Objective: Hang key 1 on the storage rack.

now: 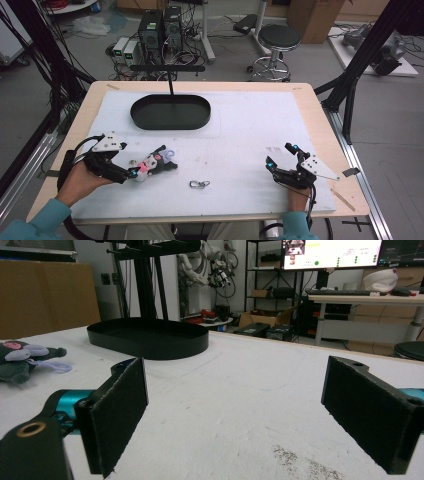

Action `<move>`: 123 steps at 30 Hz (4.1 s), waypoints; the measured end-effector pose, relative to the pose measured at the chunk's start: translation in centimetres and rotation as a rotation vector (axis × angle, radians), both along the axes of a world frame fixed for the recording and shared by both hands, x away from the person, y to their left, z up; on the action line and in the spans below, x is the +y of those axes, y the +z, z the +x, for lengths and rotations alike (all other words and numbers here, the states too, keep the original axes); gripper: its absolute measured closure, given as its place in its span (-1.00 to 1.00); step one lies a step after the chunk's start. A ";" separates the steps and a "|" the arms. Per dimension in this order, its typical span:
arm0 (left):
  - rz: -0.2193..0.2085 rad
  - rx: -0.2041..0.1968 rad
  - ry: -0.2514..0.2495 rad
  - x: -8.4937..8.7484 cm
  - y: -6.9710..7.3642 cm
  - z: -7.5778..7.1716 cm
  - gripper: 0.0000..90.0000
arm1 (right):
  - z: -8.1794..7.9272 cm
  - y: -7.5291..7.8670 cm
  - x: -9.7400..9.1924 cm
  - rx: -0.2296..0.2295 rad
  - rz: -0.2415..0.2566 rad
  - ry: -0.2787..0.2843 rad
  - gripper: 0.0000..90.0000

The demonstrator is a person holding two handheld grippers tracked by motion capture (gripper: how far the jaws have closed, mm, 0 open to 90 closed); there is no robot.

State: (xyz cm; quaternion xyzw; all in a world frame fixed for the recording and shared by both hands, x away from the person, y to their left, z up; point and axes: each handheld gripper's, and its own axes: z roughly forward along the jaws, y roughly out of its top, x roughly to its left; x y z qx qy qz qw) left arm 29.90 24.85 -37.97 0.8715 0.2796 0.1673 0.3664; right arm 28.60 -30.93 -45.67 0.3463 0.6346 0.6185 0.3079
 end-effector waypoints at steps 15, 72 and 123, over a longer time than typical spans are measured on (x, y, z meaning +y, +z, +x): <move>0.056 0.104 -0.025 -1.8 -1.6 0.5 -0.86 | 0.0 0.0 0.0 -0.005 0.000 0.001 -0.76; 0.090 0.210 0.033 -2.3 -2.3 1.6 0.17 | 0.0 0.0 -0.1 -0.008 0.004 0.004 -0.76; -0.192 -0.065 0.365 3.5 7.3 8.6 0.18 | 0.0 0.0 -0.1 0.001 0.005 0.004 -0.76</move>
